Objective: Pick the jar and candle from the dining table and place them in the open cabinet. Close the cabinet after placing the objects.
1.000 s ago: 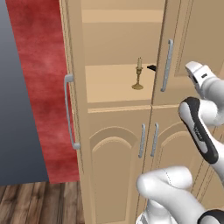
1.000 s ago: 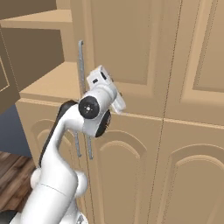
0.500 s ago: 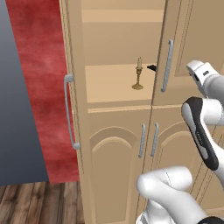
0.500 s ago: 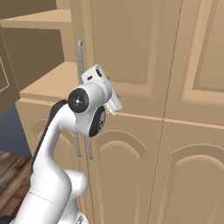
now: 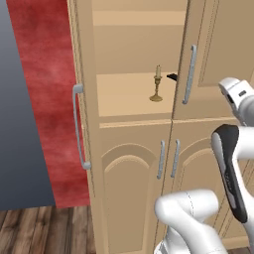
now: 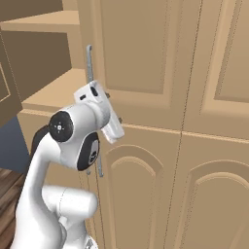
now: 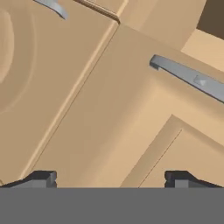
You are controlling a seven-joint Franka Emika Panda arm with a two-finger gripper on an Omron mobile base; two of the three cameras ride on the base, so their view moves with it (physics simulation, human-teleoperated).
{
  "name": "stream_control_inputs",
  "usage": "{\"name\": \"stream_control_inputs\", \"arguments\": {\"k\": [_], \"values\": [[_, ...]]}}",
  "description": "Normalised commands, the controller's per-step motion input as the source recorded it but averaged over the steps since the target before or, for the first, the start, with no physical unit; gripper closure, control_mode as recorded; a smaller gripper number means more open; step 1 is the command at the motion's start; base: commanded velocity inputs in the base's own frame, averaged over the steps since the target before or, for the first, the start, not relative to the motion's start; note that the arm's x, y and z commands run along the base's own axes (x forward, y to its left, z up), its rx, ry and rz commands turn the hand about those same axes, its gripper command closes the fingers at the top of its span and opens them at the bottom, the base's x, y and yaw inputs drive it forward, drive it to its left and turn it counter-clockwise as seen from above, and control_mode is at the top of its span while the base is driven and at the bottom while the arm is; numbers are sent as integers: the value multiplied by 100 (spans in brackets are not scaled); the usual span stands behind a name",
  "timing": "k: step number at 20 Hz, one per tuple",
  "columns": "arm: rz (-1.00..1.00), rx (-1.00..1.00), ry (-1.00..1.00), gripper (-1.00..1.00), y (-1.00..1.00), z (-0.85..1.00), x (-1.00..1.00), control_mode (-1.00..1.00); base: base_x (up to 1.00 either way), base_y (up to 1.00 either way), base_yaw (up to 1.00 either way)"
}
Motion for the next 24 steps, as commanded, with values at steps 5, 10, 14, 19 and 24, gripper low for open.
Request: {"name": "stream_control_inputs", "arguments": {"k": [5,10,14,19,24], "values": [[0,0,5,-100,8,-11,-31,-100,0,0,0],[0,0,3,-100,16,-2,-69,-100,0,0,0],[3,0,13,-100,19,-1,-48,-100,0,0,0],[2,0,9,-100,2,-19,-13,-100,0,0,0],[17,-5,0,-100,29,-10,-17,-100,0,0,0]]}}
